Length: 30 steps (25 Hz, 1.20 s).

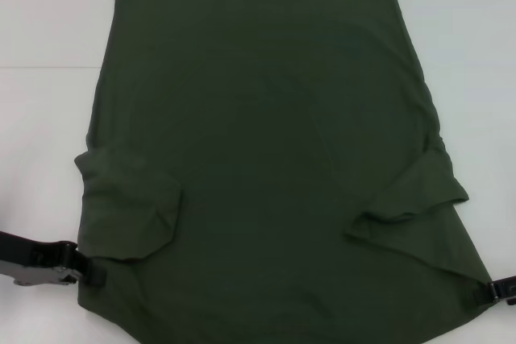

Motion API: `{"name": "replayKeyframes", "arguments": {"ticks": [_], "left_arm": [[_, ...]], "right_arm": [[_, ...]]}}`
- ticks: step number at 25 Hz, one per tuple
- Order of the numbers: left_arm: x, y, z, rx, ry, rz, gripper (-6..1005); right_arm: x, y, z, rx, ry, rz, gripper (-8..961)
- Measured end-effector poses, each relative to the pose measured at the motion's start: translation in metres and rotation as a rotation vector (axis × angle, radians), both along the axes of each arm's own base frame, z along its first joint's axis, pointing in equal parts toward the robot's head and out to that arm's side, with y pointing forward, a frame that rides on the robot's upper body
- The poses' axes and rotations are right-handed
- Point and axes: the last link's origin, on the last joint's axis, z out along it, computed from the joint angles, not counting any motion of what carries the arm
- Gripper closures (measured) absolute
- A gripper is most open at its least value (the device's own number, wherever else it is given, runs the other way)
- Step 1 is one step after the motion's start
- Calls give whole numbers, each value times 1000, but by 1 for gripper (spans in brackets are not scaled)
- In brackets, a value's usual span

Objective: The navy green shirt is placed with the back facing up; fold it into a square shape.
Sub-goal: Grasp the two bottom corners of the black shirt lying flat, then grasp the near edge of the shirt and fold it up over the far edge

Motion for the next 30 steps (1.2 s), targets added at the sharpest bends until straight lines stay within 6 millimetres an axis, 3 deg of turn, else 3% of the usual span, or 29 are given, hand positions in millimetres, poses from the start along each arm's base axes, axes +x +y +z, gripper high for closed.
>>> {"name": "replayKeyframes", "arguments": {"ticks": [30], "left_arm": [[1, 0, -1, 5, -7, -10, 979]], "right_arm": [[-15, 5, -16, -32, 26, 42, 35]]}}
